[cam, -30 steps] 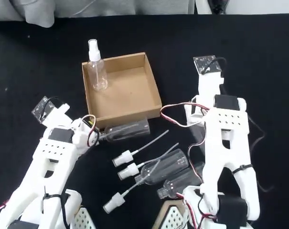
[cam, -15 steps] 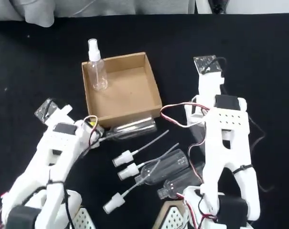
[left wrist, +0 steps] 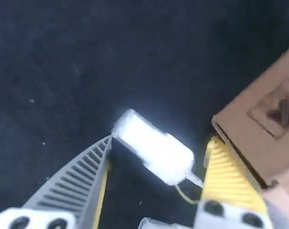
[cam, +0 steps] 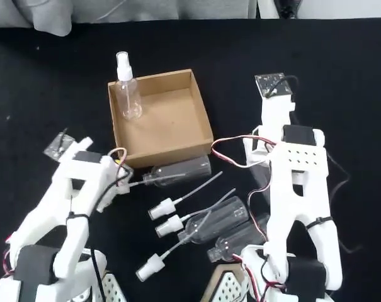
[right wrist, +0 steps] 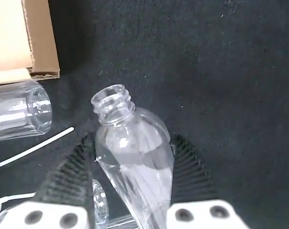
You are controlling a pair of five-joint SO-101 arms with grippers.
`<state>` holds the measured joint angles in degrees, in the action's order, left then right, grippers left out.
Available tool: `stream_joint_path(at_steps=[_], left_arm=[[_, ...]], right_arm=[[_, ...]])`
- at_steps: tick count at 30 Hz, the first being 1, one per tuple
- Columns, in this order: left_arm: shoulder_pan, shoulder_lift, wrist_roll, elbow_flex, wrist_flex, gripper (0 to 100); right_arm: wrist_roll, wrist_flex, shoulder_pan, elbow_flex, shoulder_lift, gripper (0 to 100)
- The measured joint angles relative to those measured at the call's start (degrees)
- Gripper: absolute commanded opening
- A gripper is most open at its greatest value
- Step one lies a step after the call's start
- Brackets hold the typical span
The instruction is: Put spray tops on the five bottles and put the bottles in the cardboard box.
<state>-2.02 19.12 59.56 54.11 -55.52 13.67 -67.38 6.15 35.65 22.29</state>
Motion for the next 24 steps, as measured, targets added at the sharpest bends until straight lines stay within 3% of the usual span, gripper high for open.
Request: stream_joint_path(at_steps=[7,14,24], left_arm=[[2.4,-0.2,0.0,-0.1,0.0,28],[2.4,-0.7,0.0,-0.1,4.4,3],[3.0,-0.7,0.4,-0.1,5.5,6]], right_arm=[[0.0,0.0,0.0,0.0,0.0,2.1],[0.0,0.0,0.0,0.9,0.0,2.1],[0.0,0.0,0.0,0.9,0.0,2.1]])
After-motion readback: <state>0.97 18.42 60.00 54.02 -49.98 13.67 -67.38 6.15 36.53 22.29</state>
